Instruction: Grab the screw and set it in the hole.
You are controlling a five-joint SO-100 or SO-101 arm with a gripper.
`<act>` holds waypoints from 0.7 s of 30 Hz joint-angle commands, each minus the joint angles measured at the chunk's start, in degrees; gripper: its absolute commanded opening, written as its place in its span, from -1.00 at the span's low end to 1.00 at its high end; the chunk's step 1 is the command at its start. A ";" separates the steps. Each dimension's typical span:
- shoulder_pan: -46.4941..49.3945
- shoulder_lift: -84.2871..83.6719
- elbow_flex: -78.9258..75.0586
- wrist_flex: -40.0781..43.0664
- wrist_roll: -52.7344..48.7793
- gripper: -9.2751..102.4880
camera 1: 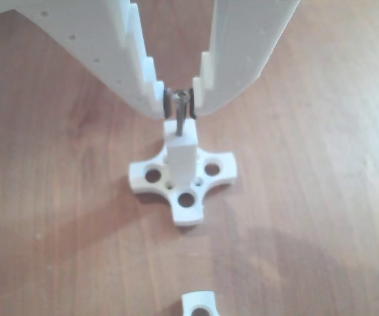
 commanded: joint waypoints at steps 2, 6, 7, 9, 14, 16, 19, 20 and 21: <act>0.35 1.14 -1.14 -0.09 0.35 -0.76; 0.35 1.14 -1.23 0.44 0.62 -0.70; 0.35 1.14 -1.32 0.62 0.70 -0.69; 0.44 1.23 -1.32 0.79 0.97 -0.65; 0.44 1.85 -1.41 1.58 1.32 -0.60; 0.44 2.20 -1.58 2.20 1.58 -0.57; 0.35 2.46 -2.02 3.34 1.85 -0.52; 0.35 2.46 -2.20 3.78 1.93 -0.49; 0.35 2.46 -2.29 4.04 2.11 -0.47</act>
